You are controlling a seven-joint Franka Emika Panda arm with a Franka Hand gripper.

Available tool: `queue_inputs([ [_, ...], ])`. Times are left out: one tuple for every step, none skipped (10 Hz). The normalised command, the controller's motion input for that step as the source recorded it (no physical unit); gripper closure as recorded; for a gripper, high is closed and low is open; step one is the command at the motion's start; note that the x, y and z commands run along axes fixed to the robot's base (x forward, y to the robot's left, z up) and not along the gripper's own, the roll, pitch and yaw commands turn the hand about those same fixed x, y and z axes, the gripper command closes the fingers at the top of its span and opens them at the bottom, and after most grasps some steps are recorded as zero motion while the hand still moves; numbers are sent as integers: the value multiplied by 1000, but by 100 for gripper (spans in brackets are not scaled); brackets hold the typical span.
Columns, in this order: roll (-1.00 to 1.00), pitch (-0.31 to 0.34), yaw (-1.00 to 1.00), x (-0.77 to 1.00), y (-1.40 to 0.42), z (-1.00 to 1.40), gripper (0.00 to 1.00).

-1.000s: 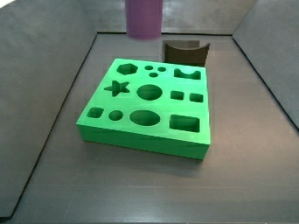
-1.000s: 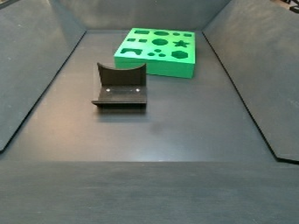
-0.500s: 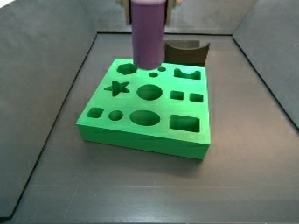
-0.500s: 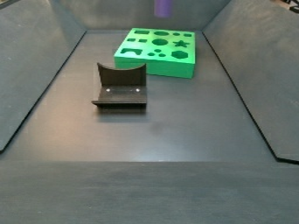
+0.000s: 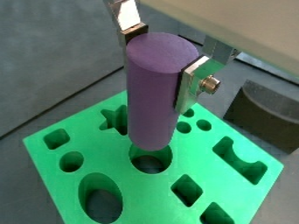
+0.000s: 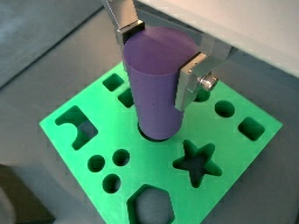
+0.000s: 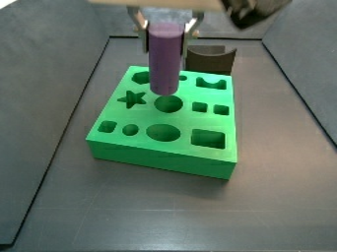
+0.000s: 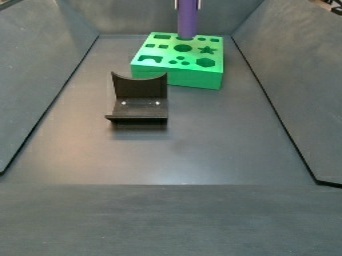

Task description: Insert the round object.

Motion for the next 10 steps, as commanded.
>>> queue_inputs([
  [-67,-66,-214,0,0,-706,100],
  [-47,-67,-200,57,0,-657,100],
  [0,-23,-131,211,0,-660,100],
  [0,-1,-120,231,0,-649,100],
  [0,-20,-91,243,0,-703,100],
  [0,-44,-83,237,-9,-743,100],
  [-63,-74,-186,0,-17,-740,100],
  [-117,-100,-174,0,0,-854,100],
  [0,-71,-97,0,0,-1000,100],
  [46,-64,-11,0,0,-1000,100],
])
